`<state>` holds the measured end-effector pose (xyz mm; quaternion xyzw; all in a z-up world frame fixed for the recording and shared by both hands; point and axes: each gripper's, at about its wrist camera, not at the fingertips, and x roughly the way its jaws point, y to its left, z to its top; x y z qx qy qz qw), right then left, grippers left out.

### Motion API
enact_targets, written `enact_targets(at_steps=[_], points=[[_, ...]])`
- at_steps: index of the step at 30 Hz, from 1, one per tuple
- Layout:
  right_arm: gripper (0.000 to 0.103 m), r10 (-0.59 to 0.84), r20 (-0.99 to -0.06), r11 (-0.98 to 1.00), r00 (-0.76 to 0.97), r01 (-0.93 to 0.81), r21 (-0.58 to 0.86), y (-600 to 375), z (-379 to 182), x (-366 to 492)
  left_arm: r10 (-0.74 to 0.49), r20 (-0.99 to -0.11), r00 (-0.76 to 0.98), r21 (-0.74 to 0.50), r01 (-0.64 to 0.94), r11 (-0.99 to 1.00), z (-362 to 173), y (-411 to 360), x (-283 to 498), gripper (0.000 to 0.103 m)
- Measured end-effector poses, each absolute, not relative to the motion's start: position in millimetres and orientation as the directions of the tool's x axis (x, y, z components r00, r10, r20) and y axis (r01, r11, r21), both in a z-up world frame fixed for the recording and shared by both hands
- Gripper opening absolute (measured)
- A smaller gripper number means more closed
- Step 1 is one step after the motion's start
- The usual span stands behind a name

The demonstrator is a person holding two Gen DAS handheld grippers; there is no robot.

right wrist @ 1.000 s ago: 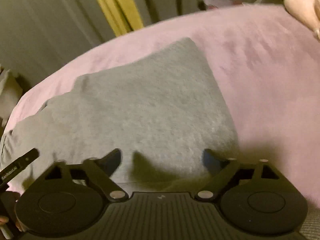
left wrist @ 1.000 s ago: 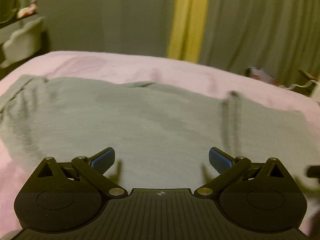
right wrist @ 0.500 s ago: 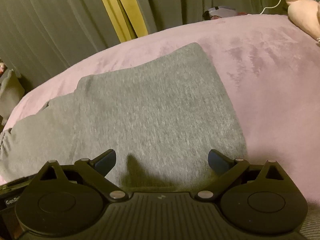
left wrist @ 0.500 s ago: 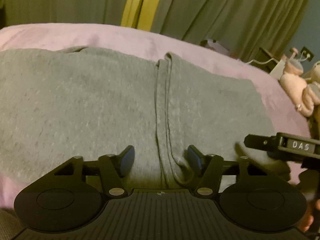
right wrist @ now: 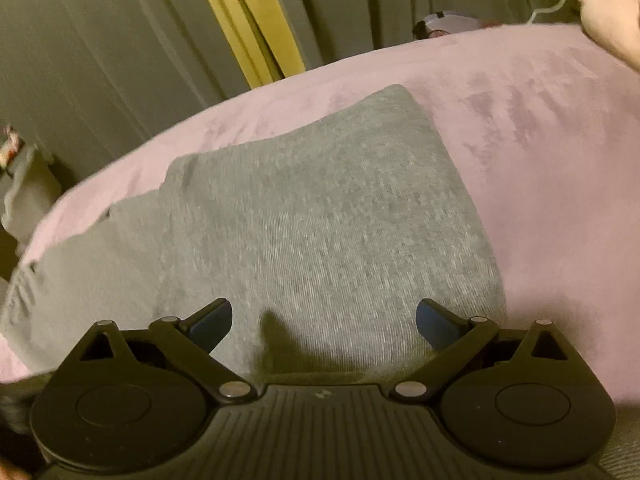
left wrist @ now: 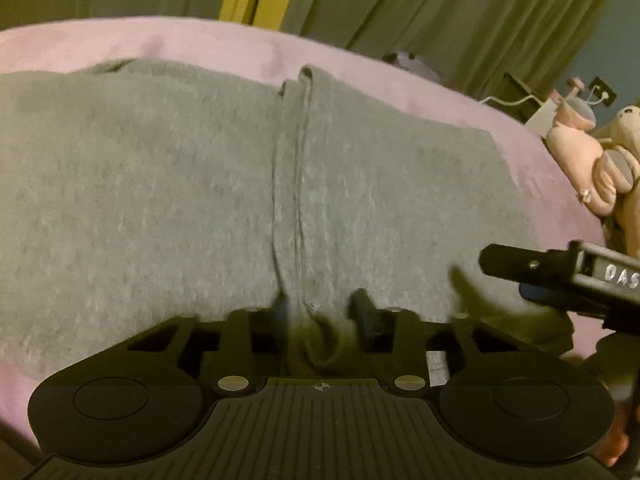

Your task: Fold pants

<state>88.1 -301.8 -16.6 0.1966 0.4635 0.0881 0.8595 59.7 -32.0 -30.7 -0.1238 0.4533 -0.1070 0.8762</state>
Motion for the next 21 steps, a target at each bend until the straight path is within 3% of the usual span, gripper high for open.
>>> enact_targets(at_steps=[1, 6, 13, 18, 21], points=[[0.099, 0.351, -0.757, 0.894, 0.551, 0.044, 0.447, -305.6, -14.8, 86.4, -0.305, -0.756, 0.579, -0.325, 0.072, 0.943, -28.0, -29.0, 56.9, 0.021], [0.099, 0.608, -0.627, 0.671, 0.488, 0.107, 0.734, -332.2, -13.4, 63.6, -0.357, -0.687, 0.632, -0.387, 0.097, 0.917, -16.2, -16.0, 48.1, 0.02], [0.099, 0.552, -0.723, 0.764, 0.416, 0.095, 0.638, -319.6, -7.1, 62.8, -0.367, -0.652, 0.664, -0.402, 0.107, 0.909, -3.6, -14.1, 37.7, 0.019], [0.099, 0.569, -0.706, 0.762, 0.421, 0.054, 0.646, -320.6, -6.4, 64.1, -0.328, -0.616, 0.716, -0.407, 0.067, 0.911, 9.1, -3.0, 27.8, 0.019], [0.099, 0.56, -0.689, 0.757, 0.459, 0.054, 0.651, -326.9, -6.4, 64.3, -0.278, -0.663, 0.695, -0.37, 0.018, 0.929, 1.3, 1.4, 35.0, 0.019]])
